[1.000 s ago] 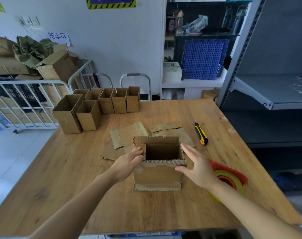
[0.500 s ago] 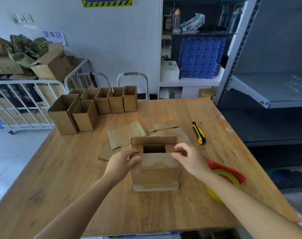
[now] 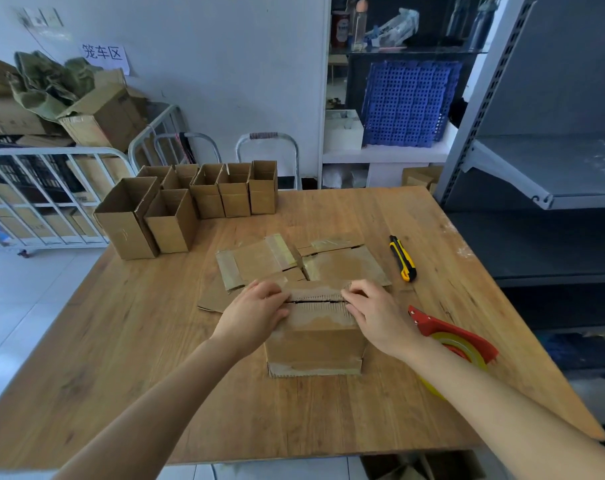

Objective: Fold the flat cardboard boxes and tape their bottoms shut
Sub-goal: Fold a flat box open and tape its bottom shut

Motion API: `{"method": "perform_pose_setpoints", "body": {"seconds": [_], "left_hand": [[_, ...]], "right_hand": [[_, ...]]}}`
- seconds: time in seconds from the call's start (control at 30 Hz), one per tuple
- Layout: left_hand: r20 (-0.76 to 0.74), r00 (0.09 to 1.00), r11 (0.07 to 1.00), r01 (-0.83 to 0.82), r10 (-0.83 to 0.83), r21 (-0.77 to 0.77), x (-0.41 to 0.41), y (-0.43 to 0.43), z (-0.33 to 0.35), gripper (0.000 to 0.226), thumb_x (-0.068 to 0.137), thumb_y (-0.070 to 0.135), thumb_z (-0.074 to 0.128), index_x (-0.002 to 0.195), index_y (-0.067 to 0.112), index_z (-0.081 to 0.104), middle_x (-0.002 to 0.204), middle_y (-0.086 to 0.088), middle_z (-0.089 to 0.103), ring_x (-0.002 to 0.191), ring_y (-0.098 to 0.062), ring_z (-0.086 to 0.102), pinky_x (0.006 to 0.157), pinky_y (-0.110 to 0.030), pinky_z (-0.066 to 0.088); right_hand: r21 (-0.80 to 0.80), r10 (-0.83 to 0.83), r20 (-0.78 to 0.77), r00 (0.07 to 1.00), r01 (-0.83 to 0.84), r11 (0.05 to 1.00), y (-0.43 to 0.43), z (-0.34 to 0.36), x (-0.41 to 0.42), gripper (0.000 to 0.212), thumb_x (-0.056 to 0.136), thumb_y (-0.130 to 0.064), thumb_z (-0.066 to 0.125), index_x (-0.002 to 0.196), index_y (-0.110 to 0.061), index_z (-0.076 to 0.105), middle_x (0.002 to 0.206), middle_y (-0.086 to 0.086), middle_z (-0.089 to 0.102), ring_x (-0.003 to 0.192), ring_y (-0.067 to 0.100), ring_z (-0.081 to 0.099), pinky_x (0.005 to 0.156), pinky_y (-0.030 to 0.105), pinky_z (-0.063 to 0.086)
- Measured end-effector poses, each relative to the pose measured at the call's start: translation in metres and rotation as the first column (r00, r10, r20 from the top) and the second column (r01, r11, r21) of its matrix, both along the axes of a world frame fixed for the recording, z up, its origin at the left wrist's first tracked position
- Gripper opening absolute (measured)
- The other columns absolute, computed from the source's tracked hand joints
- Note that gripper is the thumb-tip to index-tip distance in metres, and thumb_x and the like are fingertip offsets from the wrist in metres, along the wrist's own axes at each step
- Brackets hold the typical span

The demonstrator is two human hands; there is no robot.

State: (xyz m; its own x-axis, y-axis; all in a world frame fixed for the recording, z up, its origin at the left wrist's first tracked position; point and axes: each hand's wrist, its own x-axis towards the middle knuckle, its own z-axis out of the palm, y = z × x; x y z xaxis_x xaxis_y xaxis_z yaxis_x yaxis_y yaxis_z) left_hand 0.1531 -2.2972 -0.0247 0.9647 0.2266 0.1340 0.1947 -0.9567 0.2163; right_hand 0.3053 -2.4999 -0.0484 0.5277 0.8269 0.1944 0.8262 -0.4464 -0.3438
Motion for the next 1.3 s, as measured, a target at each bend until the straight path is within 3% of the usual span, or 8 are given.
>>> {"method": "perform_pose_setpoints", "body": {"seconds": [0.07,0.17,0.33,0.43,0.57,0.77,1.0,1.3], "left_hand": [[0.000,1.000,1.000,0.004,-0.004,-0.005,-0.004,-0.002,-0.004,0.040,0.103,0.032,0.039,0.139,0.019,0.049,0.139,0.004,0.047,0.128,-0.017,0.044,0.111,-0.030,0.034],[-0.014,1.000,1.000,0.020,-0.020,0.003,-0.003,-0.006,-0.006,0.045,0.105,0.031,0.029,0.148,0.018,0.036,0.155,0.004,0.031,0.144,-0.013,0.026,0.111,-0.016,0.005],[-0.132,0.991,1.000,0.022,-0.021,0.001,-0.006,-0.007,-0.012,0.062,0.099,0.047,0.009,0.154,0.017,0.011,0.160,0.006,0.001,0.147,-0.008,-0.001,0.112,-0.018,-0.009],[-0.168,0.985,0.999,0.042,-0.042,-0.003,-0.010,-0.009,-0.018,0.075,0.089,0.056,-0.005,0.153,0.018,-0.002,0.155,0.008,-0.014,0.144,-0.005,-0.015,0.113,-0.021,-0.014],[-0.192,0.981,0.998,0.040,-0.032,0.039,-0.011,-0.010,-0.018,0.081,0.086,0.059,-0.012,0.153,0.016,-0.001,0.161,0.002,-0.007,0.144,-0.007,-0.016,0.114,-0.025,-0.014],[-0.308,0.941,0.959,0.205,-0.138,0.198,-0.001,-0.008,-0.008,0.103,0.073,0.074,-0.017,0.153,0.010,-0.006,0.160,-0.005,-0.008,0.148,-0.017,-0.010,0.117,-0.031,-0.012],[-0.324,0.924,0.941,0.277,-0.205,0.195,0.020,-0.018,-0.013,0.093,0.081,0.068,-0.011,0.153,0.009,-0.006,0.161,-0.007,-0.010,0.147,-0.016,-0.011,0.113,-0.026,-0.012],[-0.299,0.931,0.946,0.270,-0.209,0.181,0.018,-0.016,-0.017,0.102,0.070,0.069,-0.021,0.152,0.010,-0.008,0.157,-0.002,-0.017,0.139,-0.009,-0.021,0.111,-0.024,-0.016]], "right_hand": [[0.001,0.018,-0.006,1.000,-0.018,1.000,-0.004,-0.002,-0.002,0.035,0.098,-0.020,0.054,0.129,-0.003,0.060,0.130,0.008,0.055,0.117,0.026,0.058,0.090,0.044,0.053],[-0.060,0.005,-0.051,0.999,-0.008,0.998,-0.002,0.001,-0.008,0.053,0.103,-0.037,0.039,0.142,-0.002,0.045,0.155,0.003,0.032,0.138,0.019,0.038,0.109,0.040,0.040],[-0.184,0.042,0.031,0.999,-0.036,0.982,0.001,-0.007,-0.013,0.094,0.089,-0.068,-0.012,0.150,-0.008,0.029,0.157,0.012,0.026,0.147,0.025,0.021,0.121,0.037,0.016],[-0.251,0.037,0.109,0.993,-0.008,0.968,0.000,-0.013,-0.016,0.082,0.097,-0.064,0.002,0.147,-0.009,0.037,0.153,0.016,0.034,0.144,0.031,0.029,0.117,0.044,0.022],[-0.284,0.010,0.096,0.995,0.018,0.959,0.002,-0.015,-0.023,0.076,0.101,-0.058,0.010,0.138,-0.007,0.051,0.143,0.018,0.049,0.137,0.033,0.041,0.108,0.046,0.037],[-0.261,0.019,0.079,0.997,0.002,0.965,0.003,-0.010,-0.021,0.100,0.086,-0.070,-0.017,0.151,-0.011,0.031,0.158,0.012,0.025,0.149,0.026,0.016,0.118,0.043,0.020],[-0.291,0.003,0.045,0.999,0.010,0.957,0.003,-0.003,-0.023,0.105,0.075,-0.073,-0.020,0.154,-0.016,0.019,0.162,0.008,0.012,0.151,0.021,0.003,0.121,0.041,0.017],[-0.154,-0.030,-0.098,0.995,0.015,0.988,-0.015,0.003,-0.023,0.058,0.103,-0.044,0.034,0.153,-0.017,0.024,0.162,0.002,0.017,0.150,0.014,0.009,0.120,0.038,0.017]]}}
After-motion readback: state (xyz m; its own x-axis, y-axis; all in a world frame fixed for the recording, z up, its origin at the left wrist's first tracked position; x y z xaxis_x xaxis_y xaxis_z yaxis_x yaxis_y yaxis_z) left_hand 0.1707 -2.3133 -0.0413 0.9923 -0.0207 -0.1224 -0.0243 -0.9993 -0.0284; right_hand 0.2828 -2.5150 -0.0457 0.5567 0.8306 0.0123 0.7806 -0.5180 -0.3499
